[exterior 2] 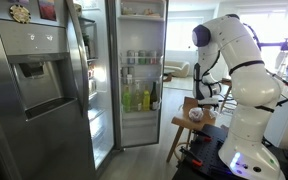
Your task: Pick up the plastic bag from the brown chair and put it in the door of the fridge.
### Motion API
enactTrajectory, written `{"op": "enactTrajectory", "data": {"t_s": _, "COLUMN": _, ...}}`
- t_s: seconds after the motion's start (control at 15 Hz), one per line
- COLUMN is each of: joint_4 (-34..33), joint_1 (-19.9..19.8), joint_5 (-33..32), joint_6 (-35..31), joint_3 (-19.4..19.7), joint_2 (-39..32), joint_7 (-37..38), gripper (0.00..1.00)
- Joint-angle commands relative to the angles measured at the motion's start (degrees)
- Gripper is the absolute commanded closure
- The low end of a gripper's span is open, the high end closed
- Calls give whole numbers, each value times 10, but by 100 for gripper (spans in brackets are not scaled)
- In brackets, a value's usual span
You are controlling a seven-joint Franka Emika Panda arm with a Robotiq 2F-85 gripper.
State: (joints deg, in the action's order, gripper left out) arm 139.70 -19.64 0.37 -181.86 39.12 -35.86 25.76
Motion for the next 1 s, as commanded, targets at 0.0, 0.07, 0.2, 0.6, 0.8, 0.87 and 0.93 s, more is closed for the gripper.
{"op": "enactTrajectory", "data": {"t_s": 0.0, "joint_4": -16, "joint_1": 2, "joint_5": 65, "joint_6": -26, "joint_3": -17, "joint_2": -20, "joint_7": -48, "gripper": 0}}
{"op": "enactTrajectory", "data": {"t_s": 0.07, "joint_4": -23, "joint_1": -4, "joint_5": 76, "joint_6": -37, "joint_3": -27, "joint_2": -25, "joint_7": -56, "gripper": 0}}
{"op": "enactTrajectory", "data": {"t_s": 0.2, "joint_4": -35, "joint_1": -14, "joint_5": 94, "joint_6": -60, "joint_3": -43, "joint_2": -36, "joint_7": -70, "gripper": 0}}
{"op": "enactTrajectory", "data": {"t_s": 0.6, "joint_4": -93, "joint_1": -51, "joint_5": 125, "joint_6": -84, "joint_3": -76, "joint_2": -92, "joint_7": -89, "gripper": 0}}
{"op": "enactTrajectory", "data": {"t_s": 0.8, "joint_4": -118, "joint_1": -63, "joint_5": 132, "joint_6": -79, "joint_3": -81, "joint_2": -118, "joint_7": -88, "gripper": 0}}
{"op": "enactTrajectory", "data": {"t_s": 0.87, "joint_4": -124, "joint_1": -67, "joint_5": 133, "joint_6": -83, "joint_3": -84, "joint_2": -126, "joint_7": -88, "gripper": 0}}
{"op": "enactTrajectory", "data": {"t_s": 0.93, "joint_4": -129, "joint_1": -68, "joint_5": 135, "joint_6": -84, "joint_3": -84, "joint_2": -133, "joint_7": -88, "gripper": 0}}
